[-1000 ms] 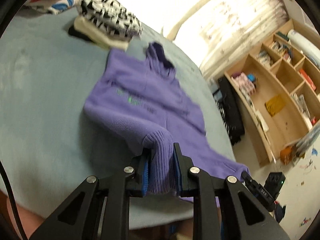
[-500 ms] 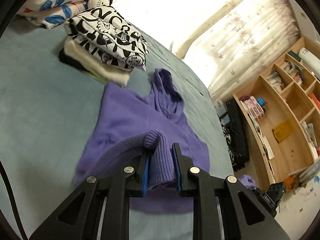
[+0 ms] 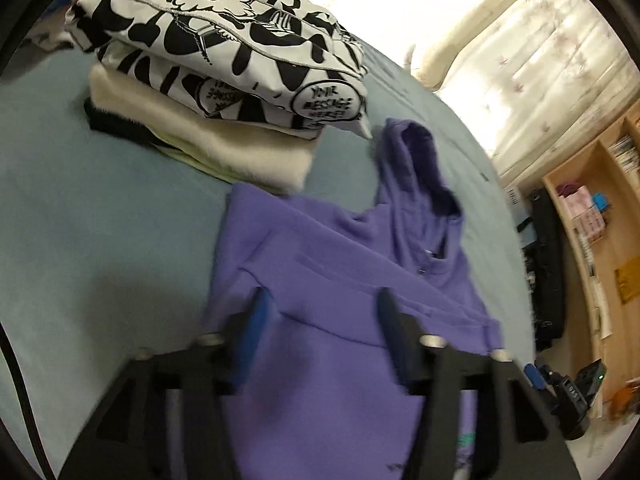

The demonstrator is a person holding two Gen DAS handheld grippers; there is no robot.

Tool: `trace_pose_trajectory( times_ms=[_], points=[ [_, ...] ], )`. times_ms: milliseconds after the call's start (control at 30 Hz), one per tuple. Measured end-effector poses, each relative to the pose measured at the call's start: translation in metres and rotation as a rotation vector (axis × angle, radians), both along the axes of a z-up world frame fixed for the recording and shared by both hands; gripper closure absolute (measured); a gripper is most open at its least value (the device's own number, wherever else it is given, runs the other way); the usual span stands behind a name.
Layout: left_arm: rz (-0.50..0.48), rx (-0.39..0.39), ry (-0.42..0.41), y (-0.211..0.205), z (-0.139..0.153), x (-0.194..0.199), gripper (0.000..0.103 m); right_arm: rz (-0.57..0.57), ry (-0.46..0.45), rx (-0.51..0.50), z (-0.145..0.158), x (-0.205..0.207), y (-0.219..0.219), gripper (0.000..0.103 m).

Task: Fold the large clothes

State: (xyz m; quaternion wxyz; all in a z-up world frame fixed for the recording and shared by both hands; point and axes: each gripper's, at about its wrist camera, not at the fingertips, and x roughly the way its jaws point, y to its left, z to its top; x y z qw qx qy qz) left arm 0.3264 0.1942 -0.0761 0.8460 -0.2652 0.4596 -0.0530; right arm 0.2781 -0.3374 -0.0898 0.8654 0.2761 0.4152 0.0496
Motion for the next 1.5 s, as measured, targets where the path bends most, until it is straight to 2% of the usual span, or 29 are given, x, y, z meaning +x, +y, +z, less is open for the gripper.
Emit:
trace_pose_trajectory(
  times_ms=[100,300,433,567,667,733,767,800,833,867,900,933,1100,1267,1400,1500],
  points=[
    [-0.024,0.031,-0.006,0.003,-0.006,0.007,0.04,0.012,0.061,-0.032,-0.02,0.011,-0.008,0.06],
    [-0.07,0.163,0.026,0.006,-0.027,0.026,0.041,0.068,0.114,-0.044,-0.041,0.033,-0.002,0.06],
    [-0.109,0.228,0.02,0.001,-0.035,0.036,0.041,0.109,0.144,-0.124,-0.046,0.05,0.014,0.06],
    [-0.186,0.284,-0.007,-0.014,-0.034,0.042,0.041,0.14,0.173,-0.195,-0.052,0.062,0.023,0.06],
    [-0.266,0.315,0.003,-0.029,-0.036,0.044,0.041,0.15,0.183,-0.216,-0.057,0.066,0.024,0.06],
    [-0.294,0.408,0.013,-0.043,-0.042,0.044,0.041,0.152,0.166,-0.235,-0.059,0.063,0.025,0.06],
    [-0.304,0.445,0.015,-0.049,-0.044,0.043,0.044,0.154,0.156,-0.251,-0.059,0.061,0.027,0.06],
    [-0.31,0.494,0.015,-0.055,-0.047,0.042,0.061,0.156,0.146,-0.278,-0.059,0.059,0.03,0.061],
    [-0.311,0.542,0.015,-0.06,-0.049,0.04,0.084,0.154,0.137,-0.328,-0.058,0.055,0.034,0.066],
    [-0.308,0.589,0.015,-0.063,-0.05,0.038,0.088,0.15,0.132,-0.365,-0.057,0.054,0.038,0.081],
    [-0.305,0.599,0.008,-0.064,-0.049,0.035,0.09,0.152,0.117,-0.401,-0.055,0.049,0.042,0.088],
    [-0.295,0.61,-0.015,-0.065,-0.046,0.031,0.091,0.151,0.102,-0.414,-0.053,0.046,0.046,0.092],
    [-0.229,0.652,-0.132,-0.067,-0.015,0.01,0.093,0.127,-0.02,-0.499,-0.023,0.015,0.049,0.093],
    [-0.127,0.61,-0.267,-0.058,0.034,0.001,0.093,0.011,-0.152,-0.435,0.03,-0.001,0.025,0.094],
    [-0.079,0.656,-0.337,-0.068,0.051,0.011,0.093,-0.054,-0.184,-0.434,0.054,0.011,0.018,0.094],
    [-0.045,0.655,-0.338,-0.071,0.047,0.033,0.093,-0.069,-0.171,-0.455,0.054,0.034,0.021,0.094]
  ],
)
